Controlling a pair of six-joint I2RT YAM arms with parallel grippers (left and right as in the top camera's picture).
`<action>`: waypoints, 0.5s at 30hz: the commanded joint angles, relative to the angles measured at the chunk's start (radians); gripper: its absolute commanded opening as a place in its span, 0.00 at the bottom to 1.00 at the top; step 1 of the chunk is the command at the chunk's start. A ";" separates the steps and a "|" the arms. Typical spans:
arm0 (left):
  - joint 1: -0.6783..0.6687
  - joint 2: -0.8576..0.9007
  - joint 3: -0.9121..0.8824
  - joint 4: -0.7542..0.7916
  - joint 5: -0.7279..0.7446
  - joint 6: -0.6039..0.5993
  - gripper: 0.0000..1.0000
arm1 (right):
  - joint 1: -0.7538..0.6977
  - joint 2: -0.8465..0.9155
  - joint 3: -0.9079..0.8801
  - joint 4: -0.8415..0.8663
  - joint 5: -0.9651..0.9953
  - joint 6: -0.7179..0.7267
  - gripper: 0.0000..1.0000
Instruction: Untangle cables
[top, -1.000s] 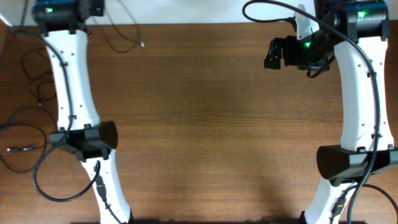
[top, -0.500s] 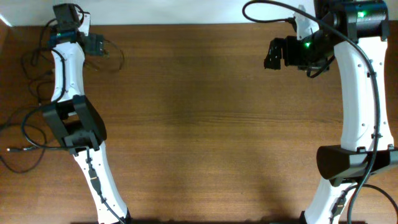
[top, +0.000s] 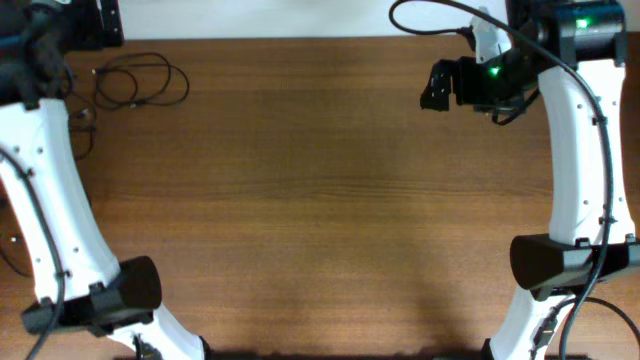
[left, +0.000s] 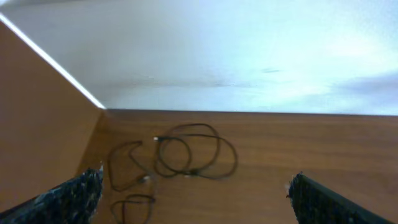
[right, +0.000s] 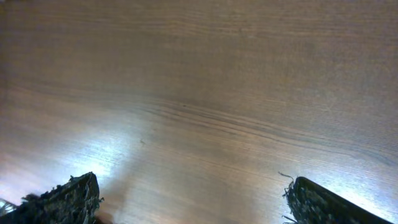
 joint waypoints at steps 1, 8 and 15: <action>-0.001 -0.084 0.007 -0.089 0.079 -0.020 0.99 | 0.005 -0.148 0.005 -0.006 -0.024 -0.008 0.99; -0.001 -0.084 0.007 -0.354 0.079 -0.020 0.99 | 0.005 -0.423 0.005 -0.006 -0.020 -0.008 0.99; -0.001 -0.085 0.007 -0.412 0.079 -0.020 1.00 | 0.004 -0.496 0.005 -0.006 -0.022 -0.008 0.99</action>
